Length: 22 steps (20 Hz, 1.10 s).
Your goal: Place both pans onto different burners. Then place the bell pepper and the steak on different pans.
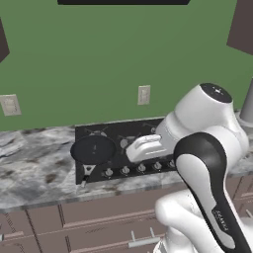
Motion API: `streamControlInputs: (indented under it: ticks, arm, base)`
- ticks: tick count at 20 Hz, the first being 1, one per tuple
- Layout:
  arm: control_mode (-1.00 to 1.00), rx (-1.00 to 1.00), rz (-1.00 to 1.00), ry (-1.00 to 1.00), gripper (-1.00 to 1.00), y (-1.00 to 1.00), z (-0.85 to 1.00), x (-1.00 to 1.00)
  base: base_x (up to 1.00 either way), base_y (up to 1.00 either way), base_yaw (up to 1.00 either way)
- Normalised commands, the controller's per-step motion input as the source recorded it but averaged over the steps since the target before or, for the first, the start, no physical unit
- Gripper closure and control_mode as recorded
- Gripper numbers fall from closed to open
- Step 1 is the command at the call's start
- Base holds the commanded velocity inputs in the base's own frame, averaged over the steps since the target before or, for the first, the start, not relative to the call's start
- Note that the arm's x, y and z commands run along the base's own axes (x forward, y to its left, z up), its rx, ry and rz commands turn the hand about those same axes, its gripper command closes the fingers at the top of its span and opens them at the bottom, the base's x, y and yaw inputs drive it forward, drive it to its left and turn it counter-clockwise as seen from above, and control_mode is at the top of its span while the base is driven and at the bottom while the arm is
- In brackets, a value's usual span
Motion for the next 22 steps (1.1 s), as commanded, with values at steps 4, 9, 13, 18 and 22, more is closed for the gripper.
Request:
streamControlInputs:
  ticks: [4,9,13,18,22]
  arm:
    - [-1.0,0.0,-0.08,0.01,-1.0,-0.1,0.27,-0.19]
    - [-1.0,0.0,-0.08,0.02,-1.0,-0.08,0.04,-0.17]
    - [-1.0,0.0,-0.06,0.05,-1.0,-0.11,0.0,-0.16]
    - [1.0,0.0,-0.01,0.02,-1.0,-0.05,0.0,-0.04]
    - [1.0,0.0,0.0,0.0,-1.0,0.0,0.0,0.0]
  base:
    - [0.0,0.0,0.0]
    - [0.0,0.0,0.0]
    - [0.0,0.0,0.0]
    - [-0.05,-0.06,0.0]
    - [-0.02,0.06,0.04]
